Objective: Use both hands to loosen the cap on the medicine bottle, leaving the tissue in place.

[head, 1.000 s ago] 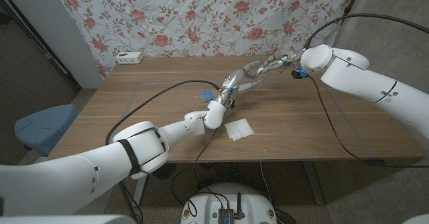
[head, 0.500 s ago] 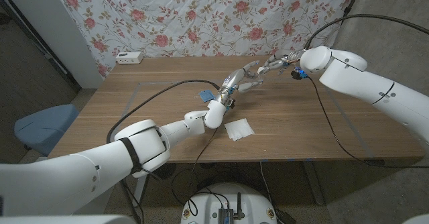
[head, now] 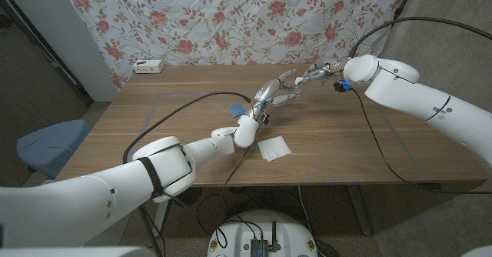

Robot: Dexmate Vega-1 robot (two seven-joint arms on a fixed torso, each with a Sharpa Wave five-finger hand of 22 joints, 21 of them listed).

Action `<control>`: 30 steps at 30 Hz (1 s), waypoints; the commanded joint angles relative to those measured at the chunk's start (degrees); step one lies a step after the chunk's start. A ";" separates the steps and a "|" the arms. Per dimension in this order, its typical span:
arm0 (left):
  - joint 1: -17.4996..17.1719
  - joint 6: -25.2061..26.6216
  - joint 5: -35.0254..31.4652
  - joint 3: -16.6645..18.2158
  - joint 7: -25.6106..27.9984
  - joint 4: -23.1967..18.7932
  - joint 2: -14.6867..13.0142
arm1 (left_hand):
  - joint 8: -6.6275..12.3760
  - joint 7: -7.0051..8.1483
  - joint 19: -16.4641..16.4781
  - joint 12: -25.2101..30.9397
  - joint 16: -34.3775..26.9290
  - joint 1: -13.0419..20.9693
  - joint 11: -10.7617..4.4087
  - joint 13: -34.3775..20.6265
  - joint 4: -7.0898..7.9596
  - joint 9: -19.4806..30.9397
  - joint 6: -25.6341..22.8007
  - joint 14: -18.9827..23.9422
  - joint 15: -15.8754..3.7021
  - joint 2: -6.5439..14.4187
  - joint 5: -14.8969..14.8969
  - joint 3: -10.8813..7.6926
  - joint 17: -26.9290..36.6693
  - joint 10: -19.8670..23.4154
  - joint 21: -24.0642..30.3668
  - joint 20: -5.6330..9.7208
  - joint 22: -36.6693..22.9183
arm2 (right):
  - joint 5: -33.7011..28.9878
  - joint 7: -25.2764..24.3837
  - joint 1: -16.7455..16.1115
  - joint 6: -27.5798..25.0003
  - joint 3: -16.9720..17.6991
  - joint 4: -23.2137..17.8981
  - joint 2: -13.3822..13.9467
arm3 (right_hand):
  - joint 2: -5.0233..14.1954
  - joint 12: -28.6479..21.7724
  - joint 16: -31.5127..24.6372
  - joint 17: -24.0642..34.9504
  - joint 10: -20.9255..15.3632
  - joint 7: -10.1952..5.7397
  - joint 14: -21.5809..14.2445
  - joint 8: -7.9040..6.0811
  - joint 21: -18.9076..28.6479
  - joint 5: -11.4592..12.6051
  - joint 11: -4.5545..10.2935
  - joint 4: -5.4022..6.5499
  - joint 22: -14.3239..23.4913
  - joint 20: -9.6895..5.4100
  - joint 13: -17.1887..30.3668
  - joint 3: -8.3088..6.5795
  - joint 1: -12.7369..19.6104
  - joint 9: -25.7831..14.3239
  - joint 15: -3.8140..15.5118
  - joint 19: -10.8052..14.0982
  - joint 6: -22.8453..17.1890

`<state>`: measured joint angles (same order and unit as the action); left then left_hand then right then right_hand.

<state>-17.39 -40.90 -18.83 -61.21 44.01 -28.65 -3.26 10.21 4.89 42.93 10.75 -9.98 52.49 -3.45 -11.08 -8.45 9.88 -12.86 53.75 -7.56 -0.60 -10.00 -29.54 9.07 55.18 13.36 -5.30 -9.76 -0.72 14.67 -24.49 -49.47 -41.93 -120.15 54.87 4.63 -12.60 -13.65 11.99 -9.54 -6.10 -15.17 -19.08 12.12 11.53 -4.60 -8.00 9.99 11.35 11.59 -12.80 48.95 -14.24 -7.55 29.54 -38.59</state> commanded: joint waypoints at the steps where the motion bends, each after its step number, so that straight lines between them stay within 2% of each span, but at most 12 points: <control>1: 0.30 -0.99 0.70 -0.34 -0.45 1.09 0.26 | 0.25 -0.72 2.12 0.49 0.11 0.03 -3.30 -0.28 -0.03 0.13 -0.17 0.56 -3.84 0.44 -0.42 -0.47 0.11 3.28 0.64 0.90 -0.21 | -0.33 -1.08 -0.28 -0.39 -0.09 -0.34 -0.12 | 0.08 -0.49 -0.59 0.11 -1.02 -0.33 -0.69 -0.62 0.22 0.17 0.20 -0.56 0.13 -0.65 0.19 -0.15 0.68 -0.22 0.39 0.86 -1.51; 16: 0.81 -1.86 1.46 -0.98 -0.82 2.43 0.68 | 0.27 -1.66 8.95 0.54 -0.11 0.12 -3.29 -0.36 -0.02 0.14 0.14 1.19 -2.27 0.60 -0.45 -1.00 0.32 2.93 2.53 6.24 -0.48 | -0.13 -1.46 -0.56 -0.09 0.03 -0.19 -0.05 | 1.42 -0.31 -0.69 0.20 -1.84 -2.31 -1.12 -1.35 0.06 0.25 1.02 -1.46 0.12 -1.45 0.16 -1.45 3.24 -0.20 1.45 1.21 -3.18; 27: 1.21 -2.06 1.94 -1.42 -1.14 3.05 0.97 | 0.28 -1.99 10.02 0.51 -0.16 0.22 -3.02 -0.38 -0.03 0.14 0.26 1.41 -2.19 0.75 -0.45 -1.19 0.38 2.71 2.69 7.09 -0.45 | 0.19 -2.00 -0.98 0.34 0.53 -0.01 -0.12 | 2.25 -0.17 -0.69 0.26 -2.28 -3.84 -1.17 -1.69 -0.11 0.12 2.18 -1.83 0.13 -1.78 0.14 -2.35 5.13 -0.14 2.49 1.18 -4.09; 30: 1.23 -2.06 2.01 -1.49 -1.18 2.98 0.92 | 0.28 -1.94 9.84 0.57 -0.16 0.22 -3.15 -0.38 -0.06 0.14 0.30 1.44 -2.17 0.67 -0.43 -1.19 0.37 2.84 2.53 7.16 -0.43 | 0.23 -2.02 -1.04 0.74 0.59 0.12 -0.10 | 2.37 -0.11 -0.72 0.27 -2.41 -4.76 -1.26 -1.91 -0.14 0.00 2.34 -1.90 0.14 -1.80 0.13 -2.55 5.68 -0.12 2.70 1.20 -4.68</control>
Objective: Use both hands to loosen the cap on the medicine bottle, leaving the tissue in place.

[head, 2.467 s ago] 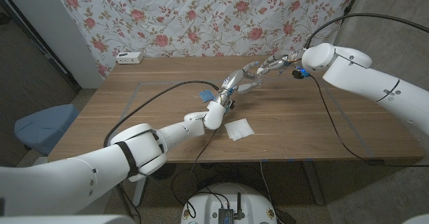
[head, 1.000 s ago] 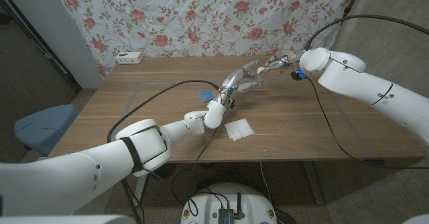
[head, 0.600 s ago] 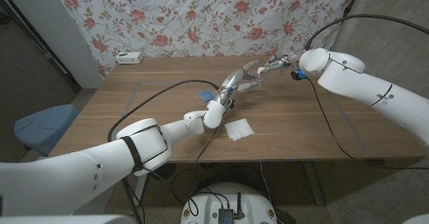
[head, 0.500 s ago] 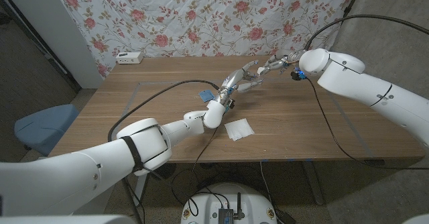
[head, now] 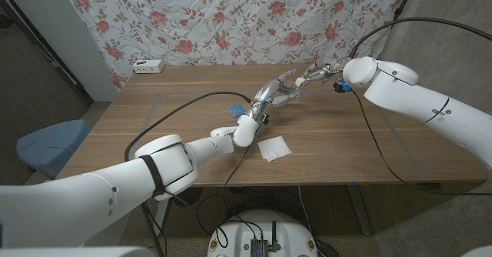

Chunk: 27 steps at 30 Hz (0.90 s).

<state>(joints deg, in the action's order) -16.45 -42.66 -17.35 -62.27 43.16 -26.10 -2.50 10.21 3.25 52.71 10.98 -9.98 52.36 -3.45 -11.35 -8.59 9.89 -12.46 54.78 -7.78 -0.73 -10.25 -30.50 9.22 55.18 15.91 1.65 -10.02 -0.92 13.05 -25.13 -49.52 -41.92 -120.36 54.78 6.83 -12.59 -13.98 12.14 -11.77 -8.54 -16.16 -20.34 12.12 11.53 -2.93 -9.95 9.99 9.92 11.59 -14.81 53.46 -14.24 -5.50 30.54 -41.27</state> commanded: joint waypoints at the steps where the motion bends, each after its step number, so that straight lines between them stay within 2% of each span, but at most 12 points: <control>1: 0.28 -0.31 0.58 -0.41 -0.38 0.40 0.15 | 0.28 -0.31 0.03 0.33 -0.19 0.32 -3.10 -0.12 0.09 0.14 -0.10 0.48 -1.91 0.79 -0.18 -0.22 0.23 2.81 -0.05 0.21 -0.17 | 0.52 -0.44 -0.49 1.00 0.70 0.40 -0.02 | 0.18 -0.10 -0.39 0.11 -0.24 -2.45 -0.29 -0.71 -0.15 -0.02 0.88 -0.03 0.14 -0.38 0.13 -0.64 1.43 -0.11 0.74 0.20 -2.16; 7: 0.22 -0.32 0.61 -0.41 -0.44 0.13 -0.04 | 0.31 -0.32 -0.02 0.34 -0.26 0.25 -3.31 -0.13 0.14 0.14 -0.12 0.78 -2.11 0.82 -0.17 -0.26 0.24 2.78 -0.23 0.21 -0.14 | 0.96 -0.14 -0.48 1.76 0.99 0.85 -0.11 | 0.82 0.07 -0.42 0.19 -0.35 -3.56 -0.32 -0.85 -0.22 -0.18 1.83 -0.14 0.16 -0.84 0.12 -1.35 2.92 -0.04 1.28 0.17 -2.68; 15: 0.19 -0.36 0.74 -0.31 -0.68 0.14 -0.03 | 0.30 -0.32 0.08 0.38 -0.19 0.27 -3.08 -0.13 0.12 0.13 -0.05 0.76 -1.97 0.81 -0.16 -0.33 0.22 2.85 -0.37 0.20 -0.12 | 1.10 0.58 -0.28 2.35 0.99 1.12 0.06 | 1.50 0.32 -0.38 0.32 -0.05 -4.06 -0.09 -0.53 -0.30 -0.38 2.60 -0.09 0.18 -0.97 0.11 -1.92 3.96 0.04 1.59 0.05 -2.20; 19: 0.13 -0.31 0.81 -0.24 -0.76 0.07 -0.09 | 0.31 -0.26 0.13 0.42 -0.23 0.25 -3.30 -0.14 0.11 0.13 -0.06 0.93 -1.94 0.77 -0.16 -0.35 0.22 2.92 -0.45 0.25 -0.11 | 1.66 0.29 -0.77 2.70 1.61 1.29 0.01 | 1.79 0.48 -0.32 0.37 0.18 -4.16 0.12 -0.40 -0.31 -0.52 3.37 -0.19 0.19 -0.91 0.11 -2.33 4.81 0.12 1.80 0.03 -2.18; 24: -0.01 -0.24 0.81 -0.16 -0.79 -0.11 -0.18 | 0.31 -0.22 0.20 0.41 -0.25 0.21 -3.21 -0.14 0.13 0.13 -0.02 1.09 -1.96 0.74 -0.15 -0.37 0.22 2.89 -0.54 0.33 -0.09 | 1.63 0.33 -0.75 2.69 1.57 1.36 0.03 | 2.10 0.58 -0.30 0.46 0.19 -4.21 0.30 -0.30 -0.31 -0.69 5.09 -0.34 0.20 -0.83 0.11 -3.06 6.42 0.33 2.06 0.08 -2.67; 27: -0.13 -0.19 0.85 -0.06 -0.79 -0.25 -0.22 | 0.30 -0.29 0.18 0.43 -0.21 0.15 -3.20 -0.14 0.17 0.13 0.03 1.03 -1.98 0.78 -0.15 -0.39 0.23 2.94 -0.63 0.36 -0.09 | 1.67 0.48 -0.69 2.75 1.55 1.44 0.05 | 2.25 0.66 -0.30 0.51 0.32 -4.23 0.35 -0.30 -0.31 -0.72 5.45 -0.29 0.20 -0.86 0.10 -3.27 6.83 0.39 2.22 0.10 -2.91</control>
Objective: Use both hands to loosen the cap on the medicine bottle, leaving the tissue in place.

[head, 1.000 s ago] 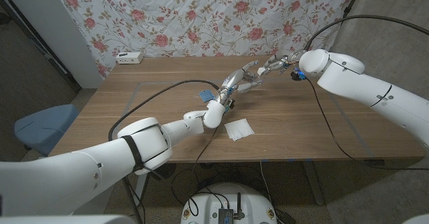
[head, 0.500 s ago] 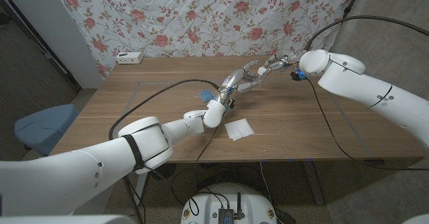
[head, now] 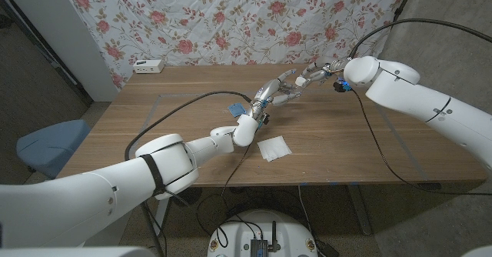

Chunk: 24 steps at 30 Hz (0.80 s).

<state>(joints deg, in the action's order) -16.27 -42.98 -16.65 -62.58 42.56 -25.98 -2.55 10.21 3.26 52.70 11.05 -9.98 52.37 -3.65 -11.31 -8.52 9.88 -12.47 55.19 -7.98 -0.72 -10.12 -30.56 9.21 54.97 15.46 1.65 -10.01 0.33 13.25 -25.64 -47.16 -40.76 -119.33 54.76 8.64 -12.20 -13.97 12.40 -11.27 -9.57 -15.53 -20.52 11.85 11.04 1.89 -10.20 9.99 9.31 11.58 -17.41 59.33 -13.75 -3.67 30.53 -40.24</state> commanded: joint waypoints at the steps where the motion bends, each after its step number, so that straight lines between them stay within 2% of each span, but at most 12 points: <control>1: -0.33 0.15 0.13 0.26 -0.18 -0.43 -0.20 | 0.31 -0.25 0.23 0.38 -0.22 0.13 -3.10 -0.18 0.11 0.13 0.01 0.66 -1.84 0.77 -0.28 -0.34 0.24 3.18 -0.18 0.39 -0.09 | 0.48 0.36 -0.13 0.32 0.39 0.45 0.05 | 0.51 0.27 -0.32 0.26 -0.19 -3.20 -0.26 -0.11 -0.05 -0.24 0.58 -0.04 0.21 -0.27 0.11 -0.76 1.15 -0.08 0.43 0.09 -4.03; 4: -0.45 0.25 0.09 0.37 -0.16 -0.64 -0.29 | 0.31 -0.27 0.25 0.34 -0.18 0.13 -2.96 -0.18 0.10 0.13 0.03 0.62 -1.77 0.74 -0.28 -0.35 0.23 3.07 -0.23 0.40 -0.09 | 0.46 0.33 -0.12 0.33 0.40 0.48 0.06 | 0.71 0.31 -0.31 0.31 -0.13 -3.20 -0.16 -0.10 -0.08 -0.22 0.67 -0.07 0.21 -0.39 0.11 -1.05 1.68 -0.01 0.56 0.03 -4.28; 7: -0.59 0.46 -0.04 0.48 -0.08 -1.01 -0.45 | 0.29 -0.23 0.27 0.36 -0.14 0.06 -2.97 -0.19 0.12 0.13 0.09 0.55 -1.80 0.69 -0.27 -0.33 0.23 3.13 -0.29 0.41 -0.08 | 0.41 0.38 -0.06 0.34 0.35 0.47 0.09 | 1.12 0.43 -0.31 0.43 0.10 -3.20 0.06 -0.15 -0.21 -0.13 1.55 -0.11 0.22 -0.71 0.11 -1.69 2.88 0.13 1.05 -0.32 -5.03; 14: -0.81 0.58 0.01 0.86 -0.41 -1.31 -0.53 | 0.31 -0.04 0.24 0.33 -0.19 -0.05 -2.97 -0.19 0.18 0.13 0.09 0.74 -1.78 0.72 -0.26 -0.36 0.24 3.03 -0.50 0.44 -0.07 | 0.54 0.75 0.07 0.47 0.39 0.51 0.17 | 1.69 0.50 -0.28 0.71 0.26 -3.22 0.63 -0.09 -0.37 0.34 2.50 -0.25 0.25 -1.22 0.12 -3.08 5.47 0.38 2.47 -0.99 -6.14; 24: -1.01 0.54 -0.15 1.05 -0.17 -1.46 -0.58 | 0.31 -0.06 -0.03 0.35 -0.09 -0.09 -3.08 -0.19 0.18 0.13 0.17 0.54 -1.79 0.75 -0.27 -0.45 0.24 3.05 -0.87 0.62 -0.06 | 0.81 0.64 -0.33 0.79 0.82 0.08 0.55 | 1.83 0.49 -0.29 0.92 0.26 -3.20 1.04 -0.05 -0.37 0.60 3.00 -0.19 0.27 -1.27 0.12 -3.86 7.01 0.53 2.59 -1.27 -6.94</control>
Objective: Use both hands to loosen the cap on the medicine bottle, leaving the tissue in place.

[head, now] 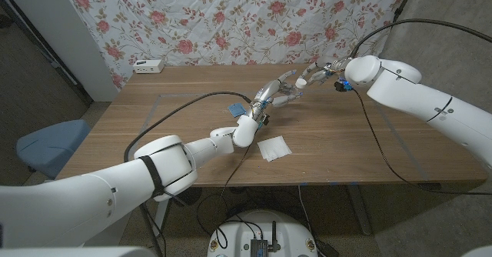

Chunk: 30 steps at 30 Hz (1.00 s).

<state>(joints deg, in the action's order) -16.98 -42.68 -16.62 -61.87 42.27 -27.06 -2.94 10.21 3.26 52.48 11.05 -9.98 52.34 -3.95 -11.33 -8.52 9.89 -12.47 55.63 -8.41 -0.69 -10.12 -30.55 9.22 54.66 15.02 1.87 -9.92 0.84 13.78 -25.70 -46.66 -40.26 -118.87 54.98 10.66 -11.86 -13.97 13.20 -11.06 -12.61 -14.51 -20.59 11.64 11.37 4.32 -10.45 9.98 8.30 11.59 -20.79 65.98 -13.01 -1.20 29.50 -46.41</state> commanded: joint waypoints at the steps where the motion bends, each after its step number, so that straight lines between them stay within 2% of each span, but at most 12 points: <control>1: -0.35 0.26 -0.18 0.38 0.16 -0.49 -0.22 | 0.32 -0.01 0.21 0.35 -0.11 -0.06 -2.89 -0.17 0.17 0.13 0.16 0.15 -1.34 0.69 -0.27 -0.46 0.22 3.37 -0.46 0.43 -0.14 | 0.37 0.08 -0.34 0.28 0.39 -0.43 0.34 | -0.22 0.14 -0.28 0.14 0.04 -0.16 0.09 0.04 -0.15 0.28 0.56 0.07 0.27 -0.23 0.12 -0.51 0.45 -0.19 0.06 -0.21 -0.80; 6: -0.56 0.38 -0.21 0.63 0.07 -0.91 -0.37 | 0.33 -0.04 0.13 0.36 -0.12 -0.16 -2.54 -0.17 0.20 0.13 0.17 0.21 -1.47 0.65 -0.26 -0.46 0.22 3.39 -0.62 0.47 -0.14 | 0.48 0.16 -0.38 0.27 0.49 -0.57 0.47 | -0.60 0.33 -0.25 0.25 0.58 -0.10 0.41 0.51 -0.15 0.25 0.11 0.25 0.28 -0.11 0.13 -0.50 0.75 -0.04 -0.14 -0.35 -0.23; 10: -0.56 0.33 -0.18 0.72 -0.03 -0.72 -0.20 | 0.34 0.02 0.16 0.34 -0.06 -0.16 -2.91 -0.17 0.16 0.13 0.17 0.06 -1.51 0.60 -0.26 -0.48 0.20 3.32 -0.73 0.50 -0.13 | 0.41 1.24 0.24 0.18 0.08 -0.58 0.73 | -1.53 0.56 -0.28 0.44 1.51 -0.03 0.82 2.19 -0.07 -0.02 -0.50 0.67 0.29 0.31 0.15 -0.02 0.81 0.37 -0.56 -0.42 2.40; 17: -0.29 0.13 0.03 0.66 -0.20 0.12 0.18 | 0.36 0.08 0.19 0.36 -0.02 -0.12 -2.92 -0.17 0.11 0.13 0.14 -0.02 -1.59 0.56 -0.27 -0.52 0.19 3.36 -0.85 0.53 -0.13 | 0.24 3.21 1.62 -0.68 -0.59 -0.76 1.12 | -3.37 0.84 0.09 0.48 3.35 -0.02 2.03 5.19 -0.15 -0.81 -1.87 1.19 0.27 1.27 0.19 1.57 -0.10 0.87 -1.98 -0.97 7.16; 24: 0.06 0.02 0.36 0.42 -0.53 0.89 0.57 | 0.36 0.11 0.12 0.36 -0.06 -0.16 -2.91 -0.17 0.14 0.13 0.13 0.01 -1.48 0.60 -0.27 -0.57 0.21 3.35 -1.04 0.52 -0.13 | 0.30 5.24 2.90 -0.69 -1.22 -0.43 1.30 | -4.70 0.95 0.56 0.34 4.89 -0.08 3.10 7.05 -0.16 -1.14 -3.04 1.47 0.26 2.07 0.20 2.88 -1.13 0.98 -3.08 -1.24 10.23; 27: 0.25 0.00 0.50 0.25 -0.63 1.20 0.70 | 0.35 0.09 0.11 0.36 -0.08 -0.19 -2.96 -0.17 0.14 0.13 0.17 0.07 -1.48 0.58 -0.27 -0.58 0.20 3.36 -1.11 0.55 -0.13 | 0.49 6.31 3.46 -0.53 -1.42 -0.21 1.41 | -5.82 0.96 0.78 0.17 5.73 0.02 3.41 8.12 -0.18 -1.35 -4.18 1.81 0.24 2.66 0.20 3.92 -2.32 1.00 -3.54 -1.37 12.23; 30: 0.38 0.00 0.58 0.09 -0.64 1.33 0.74 | 0.36 0.07 0.09 0.35 -0.10 -0.23 -2.94 -0.17 0.17 0.13 0.16 0.11 -1.44 0.59 -0.27 -0.58 0.21 3.31 -1.16 0.54 -0.13 | 0.36 7.21 4.10 -0.93 -1.74 -0.23 1.51 | -6.87 0.91 1.00 -0.02 6.42 0.13 3.68 8.93 -0.14 -1.42 -4.58 2.27 0.23 3.44 0.21 5.01 -3.93 0.96 -4.35 -1.31 14.02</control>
<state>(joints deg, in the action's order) -17.12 -42.37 -16.61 -61.33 42.05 -26.55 -2.60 10.21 3.27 52.48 10.83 -9.98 52.10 -3.83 -11.34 -8.41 9.88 -12.47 55.61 -8.38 -0.50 -10.15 -30.51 9.25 54.79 13.97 1.86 -9.87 1.18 18.06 -23.90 -47.18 -40.91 -119.49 56.03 4.38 -10.98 -13.26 13.21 -5.08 -12.57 -10.79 -12.14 11.67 10.15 0.20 -8.36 9.99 11.07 11.58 -16.50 62.89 -11.98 -4.92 27.98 -33.44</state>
